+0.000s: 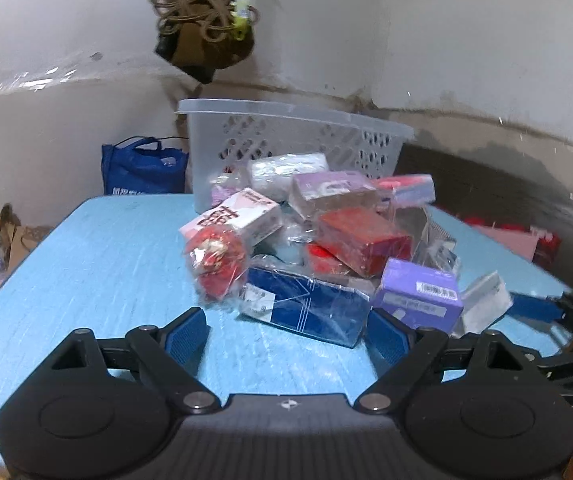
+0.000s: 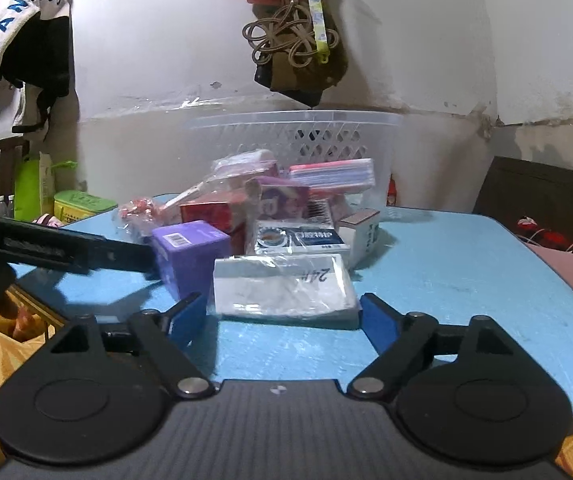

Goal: Organize objects
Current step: 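Move both grippers back to the pile of items, then grasp the blue-and-white box with the left gripper while the right grasps the white printed bag, drop both in basket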

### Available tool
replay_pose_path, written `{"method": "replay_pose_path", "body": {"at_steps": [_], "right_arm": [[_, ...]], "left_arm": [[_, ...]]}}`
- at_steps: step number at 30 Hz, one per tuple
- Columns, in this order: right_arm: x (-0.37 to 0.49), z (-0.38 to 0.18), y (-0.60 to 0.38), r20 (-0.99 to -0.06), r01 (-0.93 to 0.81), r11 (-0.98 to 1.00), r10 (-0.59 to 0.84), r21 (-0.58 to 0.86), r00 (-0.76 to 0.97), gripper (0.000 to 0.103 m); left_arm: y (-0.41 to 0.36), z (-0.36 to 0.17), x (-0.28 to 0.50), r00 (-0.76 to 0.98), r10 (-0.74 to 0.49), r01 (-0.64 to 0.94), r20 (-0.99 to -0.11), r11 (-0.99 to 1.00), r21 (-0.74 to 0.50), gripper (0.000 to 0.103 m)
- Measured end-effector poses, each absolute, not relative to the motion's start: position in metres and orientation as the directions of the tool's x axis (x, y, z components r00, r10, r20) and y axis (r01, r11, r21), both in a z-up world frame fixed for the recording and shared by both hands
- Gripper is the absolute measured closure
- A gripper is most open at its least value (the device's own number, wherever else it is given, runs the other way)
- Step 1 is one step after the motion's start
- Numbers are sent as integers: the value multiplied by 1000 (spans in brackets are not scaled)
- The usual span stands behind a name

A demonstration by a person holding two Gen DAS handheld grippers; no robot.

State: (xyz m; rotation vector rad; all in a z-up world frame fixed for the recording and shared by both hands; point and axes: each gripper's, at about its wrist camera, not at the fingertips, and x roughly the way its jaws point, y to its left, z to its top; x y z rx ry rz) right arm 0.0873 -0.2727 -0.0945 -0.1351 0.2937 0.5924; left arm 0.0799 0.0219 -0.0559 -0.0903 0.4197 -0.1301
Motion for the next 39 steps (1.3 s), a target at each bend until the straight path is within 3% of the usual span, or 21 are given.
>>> {"method": "replay_pose_path", "body": {"at_steps": [10,12,39], "right_arm": [[88,-95,-272,-313,-559,829,522,-35,793,16],[87,-94,-271,-315,-558,829,520,-37,794,18],[87,-71,-298,-208,-471,882,459,-9,864,20]], "left_arm": [[12,-54,95,899,-156,122,-408,987,-108,13],[11,-55,95,903,-166,128,-396,984,-121,22],[37,-32,54,952,-136,96,-274,984,-153,23]]}}
